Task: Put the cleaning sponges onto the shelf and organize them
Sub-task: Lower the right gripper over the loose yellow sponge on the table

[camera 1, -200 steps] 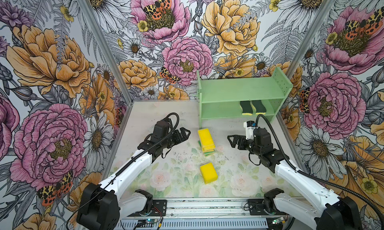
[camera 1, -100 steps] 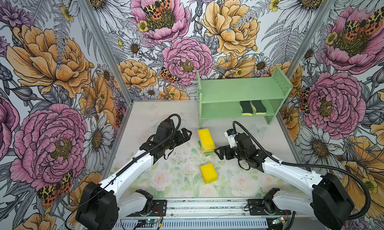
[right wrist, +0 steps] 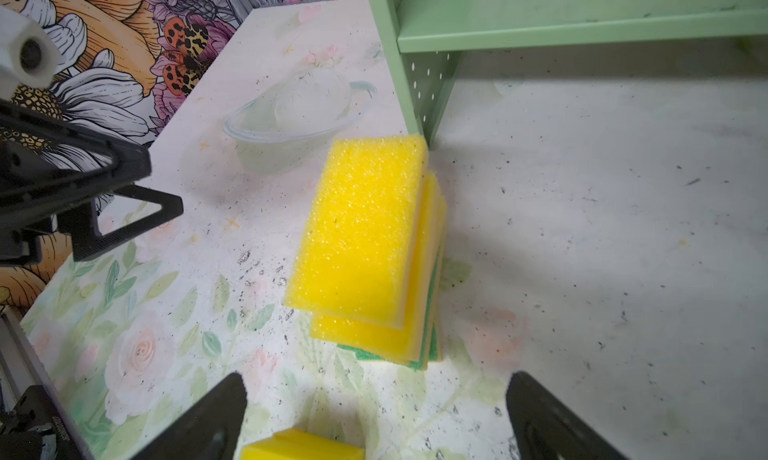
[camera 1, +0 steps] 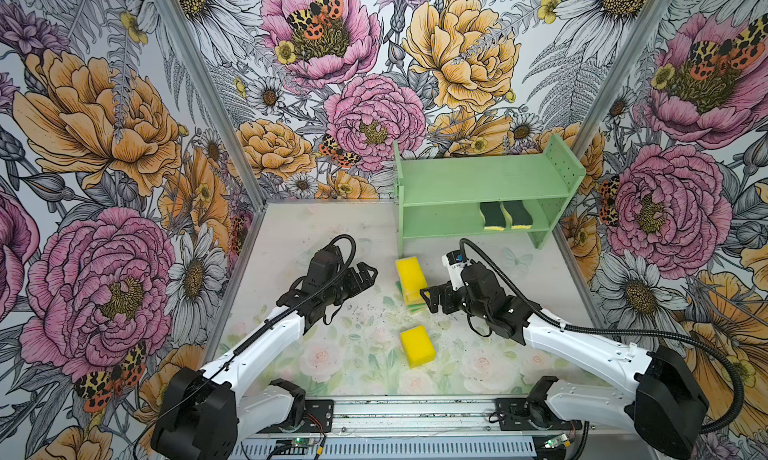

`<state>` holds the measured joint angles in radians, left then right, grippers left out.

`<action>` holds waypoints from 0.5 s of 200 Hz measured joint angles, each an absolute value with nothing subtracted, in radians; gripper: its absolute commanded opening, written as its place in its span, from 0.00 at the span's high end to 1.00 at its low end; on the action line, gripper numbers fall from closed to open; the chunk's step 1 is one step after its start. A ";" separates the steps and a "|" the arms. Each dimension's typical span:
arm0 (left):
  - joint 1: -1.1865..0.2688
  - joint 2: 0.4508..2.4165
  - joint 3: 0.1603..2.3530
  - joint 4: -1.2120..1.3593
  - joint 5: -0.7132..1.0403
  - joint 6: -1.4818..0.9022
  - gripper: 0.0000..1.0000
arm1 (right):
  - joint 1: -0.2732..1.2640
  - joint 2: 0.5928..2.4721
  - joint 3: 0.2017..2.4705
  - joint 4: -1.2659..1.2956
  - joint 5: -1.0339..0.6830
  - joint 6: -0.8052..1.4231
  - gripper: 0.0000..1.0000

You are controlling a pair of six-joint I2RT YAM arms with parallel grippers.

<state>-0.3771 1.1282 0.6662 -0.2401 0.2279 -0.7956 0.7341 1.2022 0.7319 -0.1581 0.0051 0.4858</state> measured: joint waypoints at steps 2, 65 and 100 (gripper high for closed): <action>-0.372 1.125 0.662 -0.238 0.231 -0.797 0.01 | 0.738 1.207 0.736 -0.157 0.009 0.487 0.00; -0.252 1.036 0.576 -0.189 0.342 -0.795 0.01 | 0.870 1.406 0.933 -0.183 0.170 0.522 0.01; -0.230 1.015 0.554 -0.168 0.383 -0.794 0.01 | 0.908 1.501 1.050 -0.239 0.259 0.548 0.01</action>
<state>-0.2302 1.0149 0.5545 -0.1680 0.3832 -0.7937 0.9077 1.5009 1.0500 -0.2386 0.2588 0.5484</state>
